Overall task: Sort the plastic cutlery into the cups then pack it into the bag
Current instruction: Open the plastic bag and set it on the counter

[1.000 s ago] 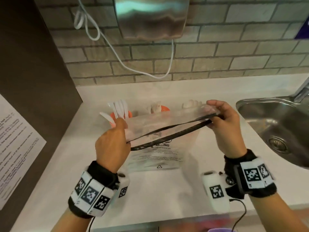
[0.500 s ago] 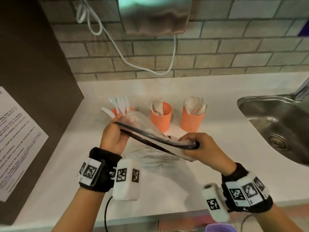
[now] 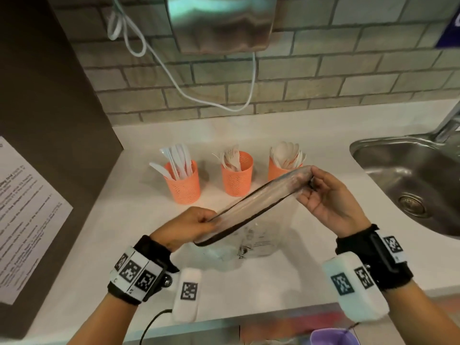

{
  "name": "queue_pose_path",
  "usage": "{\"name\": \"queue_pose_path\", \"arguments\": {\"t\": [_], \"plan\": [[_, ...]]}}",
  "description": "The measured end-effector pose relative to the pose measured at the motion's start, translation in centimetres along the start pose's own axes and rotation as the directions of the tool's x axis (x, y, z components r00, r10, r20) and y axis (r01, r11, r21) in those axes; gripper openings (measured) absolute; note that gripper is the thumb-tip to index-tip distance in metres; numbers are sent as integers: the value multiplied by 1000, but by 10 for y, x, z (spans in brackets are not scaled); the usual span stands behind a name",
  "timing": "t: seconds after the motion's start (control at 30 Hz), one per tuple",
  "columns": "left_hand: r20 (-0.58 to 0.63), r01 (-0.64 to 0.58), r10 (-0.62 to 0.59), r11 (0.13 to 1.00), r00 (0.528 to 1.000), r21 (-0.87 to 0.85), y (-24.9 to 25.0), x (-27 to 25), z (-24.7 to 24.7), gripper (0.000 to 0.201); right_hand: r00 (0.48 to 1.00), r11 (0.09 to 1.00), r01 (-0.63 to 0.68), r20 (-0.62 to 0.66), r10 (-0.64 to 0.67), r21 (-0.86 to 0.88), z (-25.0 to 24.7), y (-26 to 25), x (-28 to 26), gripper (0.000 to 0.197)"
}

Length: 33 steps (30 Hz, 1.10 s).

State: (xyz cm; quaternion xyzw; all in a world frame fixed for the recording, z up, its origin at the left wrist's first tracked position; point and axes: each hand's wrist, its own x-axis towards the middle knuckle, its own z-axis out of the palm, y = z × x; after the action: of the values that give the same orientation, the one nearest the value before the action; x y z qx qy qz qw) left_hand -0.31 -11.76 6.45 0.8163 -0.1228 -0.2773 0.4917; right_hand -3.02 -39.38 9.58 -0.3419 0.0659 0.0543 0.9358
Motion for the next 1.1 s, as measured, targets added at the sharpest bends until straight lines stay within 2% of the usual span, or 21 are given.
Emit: {"name": "queue_pose_path", "arguments": {"t": [0.07, 0.1, 0.13, 0.17, 0.23, 0.33, 0.4, 0.47, 0.53, 0.6, 0.67, 0.7, 0.73, 0.77, 0.8, 0.83, 0.87, 0.9, 0.97, 1.03, 1.1], "plan": [[40, 39, -41, 997, 998, 69, -2, -1, 6, 28, 1000, 994, -4, 18, 2, 107, 8, 7, 1, 45], [34, 52, -55, 996, 998, 71, -3, -1, 8, 28, 1000, 994, 8, 11, -9, 107, 11, 9, 2, 34], [17, 63, -64, 998, 998, 29, -2, -2, 9, 28, 1000, 995, 17, -12, -15, 99, 15, 9, 1, 18], [-17, 67, -68, 996, 998, -57, -3, -3, 7, 26, 1000, 997, 28, -16, -27, 68, 16, 9, 1, 16], [-104, 57, -97, 941, 990, -334, -4, -5, 2, 16, 999, 975, 22, -20, -27, -221, 11, 6, -4, 33], [-203, -42, -121, 758, 972, -651, -5, -4, -7, 18, 996, 729, 82, 85, -33, -680, -4, 7, -16, 26], [-212, -85, -131, 626, 969, -775, -2, -3, -7, 19, 987, 599, 71, 144, 75, -798, -13, 11, -21, 18], [-186, -95, -138, 491, 973, -866, 2, 0, -2, 27, 954, 440, 49, 172, 245, -897, -19, 20, -26, 44], [-146, -83, -134, 392, 980, -916, 7, 2, 7, 32, 904, 288, 49, 165, 393, -956, -17, 32, -32, 47], [-109, -57, -143, 324, 984, -944, 7, 6, 14, 42, 867, 220, 26, 131, 480, -975, -17, 40, -32, 36], [-83, -41, -173, 235, 981, -971, 7, 9, 15, 42, 853, 262, -22, 119, 509, -965, -17, 41, -29, 33], [-85, -38, -176, 259, 981, -965, 6, 9, 12, 34, 856, 344, -60, 129, 501, -937, -16, 39, -27, 28], [-104, -35, -181, 349, 978, -937, 4, 8, 8, 25, 869, 464, -113, 139, 475, -878, -17, 35, -25, 19], [-140, -30, -190, 491, 972, -871, -1, 6, 4, 21, 890, 608, -175, 140, 435, -774, -17, 30, -23, 12], [-168, -12, -178, 652, 970, -758, -6, 4, 2, 19, 913, 752, -221, 139, 384, -621, -21, 26, -18, 18], [-170, 15, -148, 795, 974, -606, -11, 2, 1, 18, 931, 856, -248, 135, 341, -454, -26, 22, -12, 29], [-126, 47, -114, 893, 985, -448, -12, -2, 3, 22, 947, 921, -247, 126, 295, -303, -30, 21, -6, 37], [-42, 74, -92, 945, 995, -318, -13, -7, 6, 30, 959, 954, -238, 114, 261, -182, -31, 22, -2, 40], [152, 88, -59, 978, 987, -189, -13, -13, 14, 38, 969, 973, -227, 90, 229, -32, -28, 28, 5, 40], [269, 71, -6, 970, 963, -233, -21, -13, 20, 42, 971, 970, -226, 99, 217, 90, -27, 37, 11, 41], [285, 47, 46, 950, 957, -309, -36, -10, 21, 46, 969, 954, -241, 98, 227, 176, -30, 43, 16, 44]]}}
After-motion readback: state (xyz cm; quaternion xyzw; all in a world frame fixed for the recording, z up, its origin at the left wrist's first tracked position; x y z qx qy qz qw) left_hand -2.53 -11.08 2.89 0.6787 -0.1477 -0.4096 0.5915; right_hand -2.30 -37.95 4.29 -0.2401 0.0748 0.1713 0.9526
